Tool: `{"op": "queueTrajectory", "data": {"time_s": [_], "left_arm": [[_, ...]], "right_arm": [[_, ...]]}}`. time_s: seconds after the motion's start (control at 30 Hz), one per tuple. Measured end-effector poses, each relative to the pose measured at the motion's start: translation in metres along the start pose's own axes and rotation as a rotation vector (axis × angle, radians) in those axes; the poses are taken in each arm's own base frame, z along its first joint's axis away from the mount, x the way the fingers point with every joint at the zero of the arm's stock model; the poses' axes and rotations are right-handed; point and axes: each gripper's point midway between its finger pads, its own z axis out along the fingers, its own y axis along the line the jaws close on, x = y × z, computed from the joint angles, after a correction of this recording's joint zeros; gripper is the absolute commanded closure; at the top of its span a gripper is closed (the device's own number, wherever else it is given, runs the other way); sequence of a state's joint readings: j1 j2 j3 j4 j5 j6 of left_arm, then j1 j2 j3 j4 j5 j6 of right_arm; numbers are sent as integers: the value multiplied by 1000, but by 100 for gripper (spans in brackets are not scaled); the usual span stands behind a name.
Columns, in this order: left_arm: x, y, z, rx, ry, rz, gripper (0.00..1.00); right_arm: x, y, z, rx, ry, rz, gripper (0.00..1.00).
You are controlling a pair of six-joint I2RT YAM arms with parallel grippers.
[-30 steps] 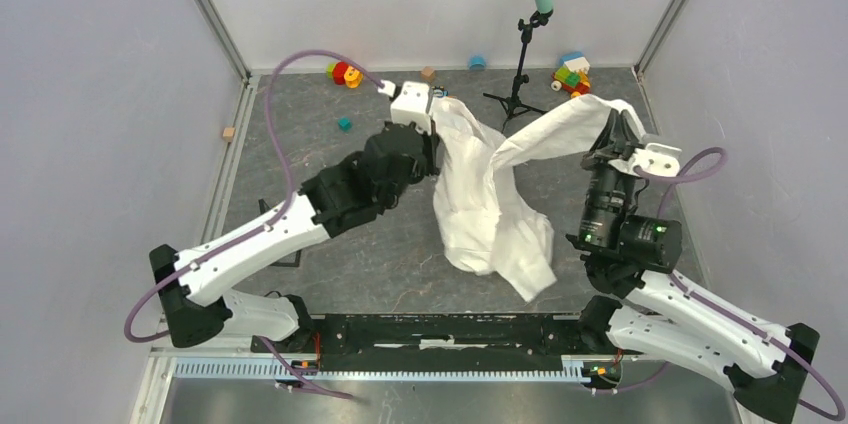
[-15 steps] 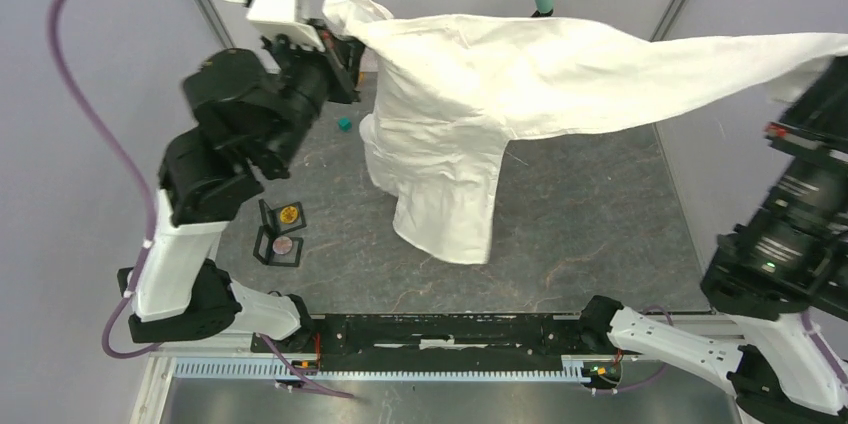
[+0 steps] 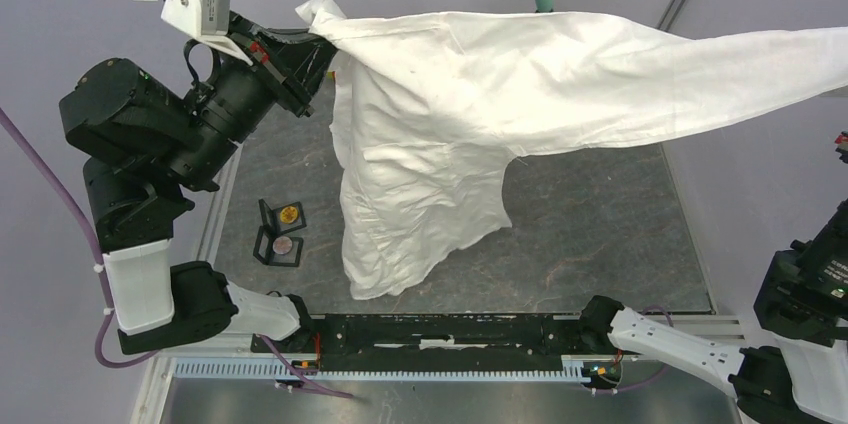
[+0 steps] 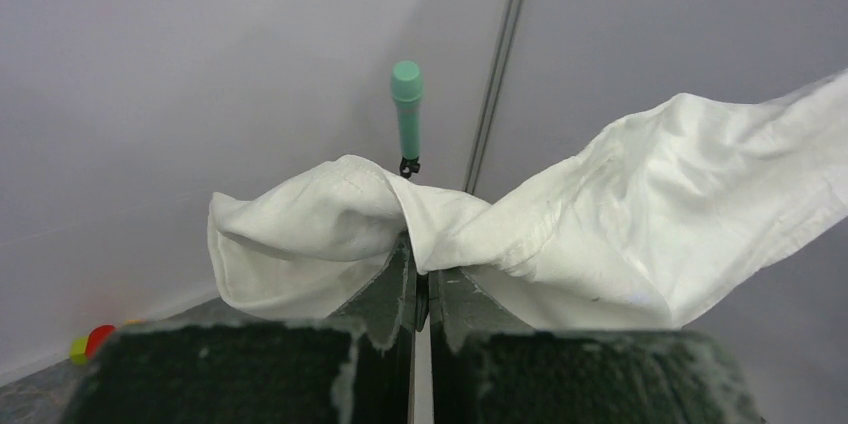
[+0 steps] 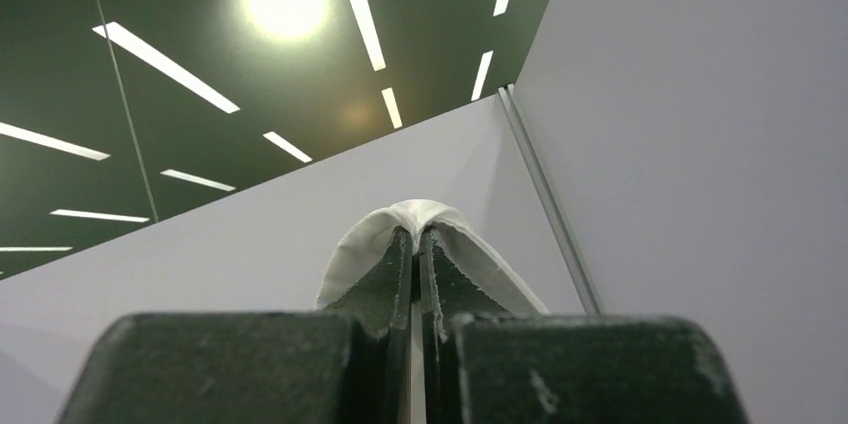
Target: Pin the brooch onto the clothing
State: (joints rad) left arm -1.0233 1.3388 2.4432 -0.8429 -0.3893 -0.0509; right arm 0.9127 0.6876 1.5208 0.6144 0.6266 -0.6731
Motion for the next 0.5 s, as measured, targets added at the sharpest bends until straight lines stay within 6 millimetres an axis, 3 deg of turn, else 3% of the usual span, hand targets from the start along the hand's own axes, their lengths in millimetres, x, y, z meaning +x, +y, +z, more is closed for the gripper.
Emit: {"op": "queueTrajectory", "data": {"time_s": [0.23, 0.33, 0.4, 0.5], "left_arm": [[-9, -7, -2, 53, -34, 21, 98], [-5, -6, 12, 21, -34, 69, 98], [2, -1, 28, -29, -23, 116, 98], [33, 13, 71, -123, 41, 188, 98]], "right_arm": [[15, 6, -4, -12, 24, -74, 100], [27, 3, -5, 35, 37, -172, 100], [47, 1, -11, 86, 59, -290, 100], [99, 14, -30, 113, 130, -502, 100]]}}
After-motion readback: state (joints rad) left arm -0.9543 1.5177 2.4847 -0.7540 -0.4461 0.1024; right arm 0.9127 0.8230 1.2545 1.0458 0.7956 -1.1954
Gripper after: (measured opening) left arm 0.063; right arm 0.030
